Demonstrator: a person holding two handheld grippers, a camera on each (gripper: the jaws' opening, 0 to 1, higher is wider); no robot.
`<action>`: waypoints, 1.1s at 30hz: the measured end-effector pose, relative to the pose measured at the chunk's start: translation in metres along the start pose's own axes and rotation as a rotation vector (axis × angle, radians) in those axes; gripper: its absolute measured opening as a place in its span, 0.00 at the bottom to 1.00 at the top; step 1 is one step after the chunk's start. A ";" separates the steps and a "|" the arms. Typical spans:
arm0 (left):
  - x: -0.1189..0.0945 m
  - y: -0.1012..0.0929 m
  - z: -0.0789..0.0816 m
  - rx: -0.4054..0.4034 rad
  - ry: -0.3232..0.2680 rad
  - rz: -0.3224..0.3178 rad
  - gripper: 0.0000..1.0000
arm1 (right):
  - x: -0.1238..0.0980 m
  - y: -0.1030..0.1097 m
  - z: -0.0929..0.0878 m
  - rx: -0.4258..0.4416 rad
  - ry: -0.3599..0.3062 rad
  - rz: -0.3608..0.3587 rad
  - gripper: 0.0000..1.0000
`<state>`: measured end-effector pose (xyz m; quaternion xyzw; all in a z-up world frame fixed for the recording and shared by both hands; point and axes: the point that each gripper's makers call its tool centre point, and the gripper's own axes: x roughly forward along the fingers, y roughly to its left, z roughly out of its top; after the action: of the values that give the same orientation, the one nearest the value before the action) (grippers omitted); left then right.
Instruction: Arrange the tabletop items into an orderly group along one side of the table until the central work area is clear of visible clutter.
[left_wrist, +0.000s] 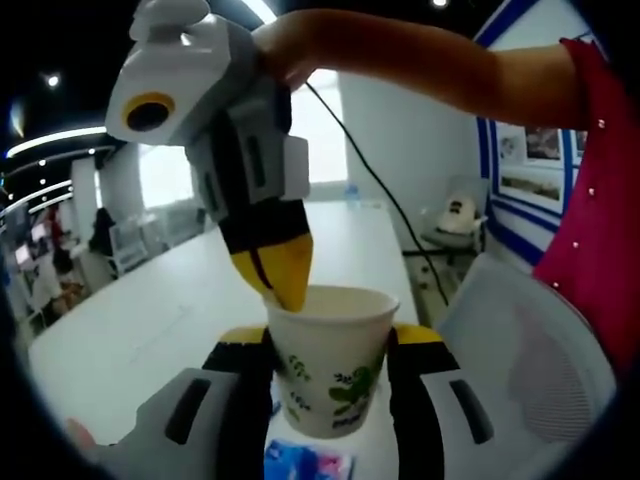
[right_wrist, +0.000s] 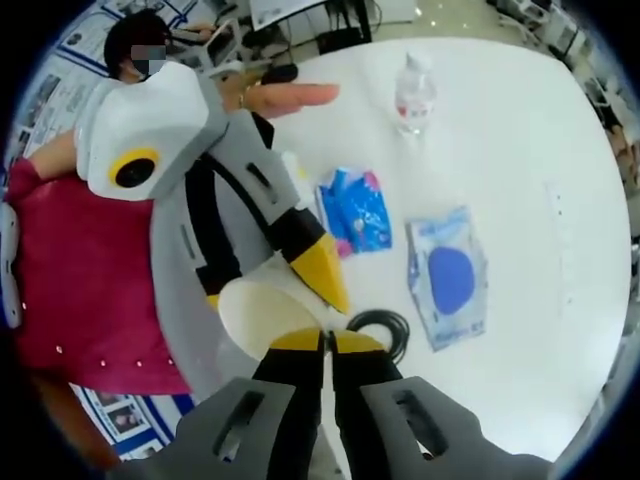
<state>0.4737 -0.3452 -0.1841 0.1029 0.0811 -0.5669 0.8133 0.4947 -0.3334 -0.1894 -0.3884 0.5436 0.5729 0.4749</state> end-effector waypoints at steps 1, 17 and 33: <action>0.000 0.000 -0.001 -0.003 0.001 0.001 0.41 | 0.000 0.000 0.001 -0.003 -0.005 0.001 0.03; -0.008 0.009 -0.001 -0.053 -0.036 0.030 0.41 | -0.017 0.002 0.004 -0.056 -0.177 -0.025 0.09; -0.024 0.023 -0.004 -0.102 -0.061 0.068 0.41 | -0.030 -0.001 -0.016 -0.096 -0.545 -0.093 0.17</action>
<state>0.4867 -0.3154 -0.1801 0.0468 0.0815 -0.5370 0.8383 0.5023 -0.3526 -0.1626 -0.2668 0.3495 0.6589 0.6103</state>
